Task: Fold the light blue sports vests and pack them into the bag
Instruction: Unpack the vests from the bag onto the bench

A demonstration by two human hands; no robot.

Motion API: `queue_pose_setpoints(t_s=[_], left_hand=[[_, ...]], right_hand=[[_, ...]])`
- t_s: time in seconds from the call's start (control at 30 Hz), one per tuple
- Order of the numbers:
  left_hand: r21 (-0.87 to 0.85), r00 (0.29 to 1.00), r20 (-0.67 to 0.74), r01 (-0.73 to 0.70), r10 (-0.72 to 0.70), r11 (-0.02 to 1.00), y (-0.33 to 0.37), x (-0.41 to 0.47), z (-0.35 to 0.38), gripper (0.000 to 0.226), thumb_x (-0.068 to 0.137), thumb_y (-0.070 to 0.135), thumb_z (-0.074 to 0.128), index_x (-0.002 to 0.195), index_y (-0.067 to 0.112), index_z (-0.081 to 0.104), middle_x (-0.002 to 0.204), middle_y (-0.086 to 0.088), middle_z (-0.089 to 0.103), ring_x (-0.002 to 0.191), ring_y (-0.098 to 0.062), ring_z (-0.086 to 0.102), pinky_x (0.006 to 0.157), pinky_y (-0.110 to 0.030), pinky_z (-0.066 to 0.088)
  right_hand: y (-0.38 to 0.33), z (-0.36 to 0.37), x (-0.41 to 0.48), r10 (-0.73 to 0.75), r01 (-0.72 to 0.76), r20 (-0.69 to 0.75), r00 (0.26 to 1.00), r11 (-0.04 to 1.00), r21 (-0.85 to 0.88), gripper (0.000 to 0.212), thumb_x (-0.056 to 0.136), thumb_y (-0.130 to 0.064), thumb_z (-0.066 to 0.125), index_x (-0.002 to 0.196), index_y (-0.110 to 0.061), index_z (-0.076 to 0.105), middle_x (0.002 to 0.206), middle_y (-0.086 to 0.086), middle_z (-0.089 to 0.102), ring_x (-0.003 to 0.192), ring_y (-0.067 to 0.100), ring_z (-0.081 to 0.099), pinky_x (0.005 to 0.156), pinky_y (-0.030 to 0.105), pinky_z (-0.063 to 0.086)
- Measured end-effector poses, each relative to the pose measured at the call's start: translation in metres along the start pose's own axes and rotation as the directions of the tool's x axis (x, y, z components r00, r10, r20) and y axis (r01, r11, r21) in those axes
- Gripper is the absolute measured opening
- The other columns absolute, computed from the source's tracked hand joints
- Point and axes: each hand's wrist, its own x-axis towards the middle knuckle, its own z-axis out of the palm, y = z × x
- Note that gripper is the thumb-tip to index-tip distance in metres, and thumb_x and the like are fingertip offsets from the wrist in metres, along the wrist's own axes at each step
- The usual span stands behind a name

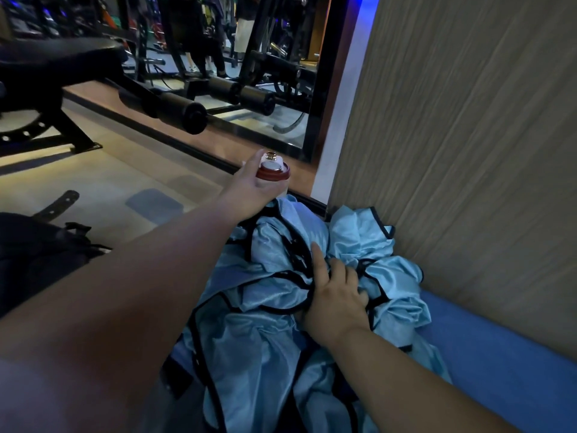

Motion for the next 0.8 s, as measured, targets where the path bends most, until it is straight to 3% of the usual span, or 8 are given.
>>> queue_pose_setpoints(t_s=[0.17, 0.23, 0.3, 0.43, 0.53, 0.63, 0.73, 0.8], left_hand=[[0.055, 0.996, -0.091, -0.004, 0.009, 0.998, -0.002, -0.024, 0.008, 0.096, 0.072, 0.086, 0.043, 0.15, 0.039, 0.015, 0.156, 0.006, 0.029, 0.141, -0.019, 0.031, 0.114, -0.049, 0.029], [0.2, 0.981, -0.194, 0.025, 0.014, 0.98, 0.0, -0.041, 0.015, 0.101, 0.067, 0.094, 0.029, 0.149, 0.037, 0.019, 0.155, 0.0, 0.031, 0.143, -0.027, 0.028, 0.113, -0.055, 0.027], [0.433, 0.97, -0.235, 0.043, 0.067, 0.9, 0.007, -0.07, 0.03, 0.089, 0.079, 0.084, 0.026, 0.151, 0.032, 0.017, 0.159, -0.004, 0.021, 0.146, -0.034, 0.016, 0.115, -0.06, 0.017], [0.635, 0.97, -0.038, -0.162, 0.239, 0.756, 0.027, -0.137, 0.072, 0.081, 0.082, 0.075, 0.01, 0.152, 0.034, 0.021, 0.163, 0.003, 0.008, 0.149, -0.027, -0.007, 0.115, -0.059, -0.005], [0.661, 0.977, 0.133, -0.214, 0.169, 0.719, 0.03, -0.167, 0.099, 0.089, 0.075, 0.075, -0.004, 0.151, 0.037, 0.022, 0.163, 0.008, 0.005, 0.148, -0.021, -0.017, 0.114, -0.053, -0.017], [0.651, 0.966, 0.198, -0.255, 0.164, 0.715, 0.035, -0.189, 0.121, 0.093, 0.075, 0.079, -0.01, 0.152, 0.038, 0.02, 0.163, 0.009, 0.004, 0.147, -0.018, -0.021, 0.11, -0.048, -0.026], [0.643, 0.925, 0.33, -0.367, 0.19, 0.672, 0.048, -0.208, 0.142, 0.1, 0.069, 0.083, -0.017, 0.153, 0.039, 0.014, 0.163, 0.01, -0.001, 0.145, -0.016, -0.024, 0.109, -0.05, -0.026], [0.625, 0.864, 0.476, -0.463, 0.164, 0.628, 0.06, -0.224, 0.159, 0.096, 0.068, 0.083, -0.01, 0.152, 0.042, 0.005, 0.162, 0.012, -0.007, 0.142, -0.013, -0.028, 0.11, -0.055, -0.024]], right_hand=[[0.007, -0.007, -0.006, -0.031, 0.028, 0.074, 0.997, 0.999, 0.037, 0.112, 0.088, -0.058, 0.056, 0.144, -0.031, -0.036, 0.159, -0.002, 0.001, 0.147, 0.024, 0.004, 0.115, 0.048, 0.02], [0.01, -0.013, -0.011, -0.046, 0.041, 0.12, 0.992, 0.998, 0.045, 0.11, 0.088, -0.061, 0.054, 0.147, -0.03, -0.033, 0.161, -0.003, -0.003, 0.149, 0.023, 0.0, 0.118, 0.047, 0.014], [0.015, -0.018, -0.018, -0.068, 0.063, 0.155, 0.985, 0.997, 0.041, 0.111, 0.087, -0.063, 0.054, 0.148, -0.028, -0.031, 0.162, -0.005, -0.007, 0.15, 0.021, -0.003, 0.12, 0.046, 0.01], [0.027, -0.028, -0.042, -0.12, 0.11, 0.161, 0.98, 0.992, 0.07, 0.104, 0.088, -0.068, 0.05, 0.155, -0.025, -0.016, 0.164, -0.005, -0.009, 0.151, 0.018, -0.006, 0.123, 0.043, 0.005], [0.043, -0.031, -0.07, -0.174, 0.17, 0.039, 0.984, 0.981, 0.093, 0.086, 0.091, -0.06, 0.051, 0.157, -0.022, 0.009, 0.162, -0.005, 0.007, 0.149, 0.015, 0.007, 0.122, 0.038, 0.008], [0.068, -0.035, -0.1, -0.208, 0.212, -0.065, 0.976, 0.976, 0.05, 0.063, 0.095, -0.046, 0.048, 0.15, -0.024, 0.03, 0.156, -0.006, 0.023, 0.146, 0.013, 0.017, 0.117, 0.03, 0.007], [0.099, -0.042, -0.13, -0.143, 0.154, -0.115, 0.983, 0.984, 0.092, 0.055, 0.095, -0.034, 0.045, 0.149, -0.026, 0.034, 0.156, -0.007, 0.028, 0.145, 0.011, 0.019, 0.114, 0.027, 0.008], [0.124, -0.044, -0.149, -0.068, 0.078, -0.109, 0.992, 0.993, 0.092, 0.056, 0.096, -0.028, 0.045, 0.15, -0.027, 0.031, 0.157, -0.008, 0.026, 0.146, 0.011, 0.018, 0.116, 0.03, 0.009]])
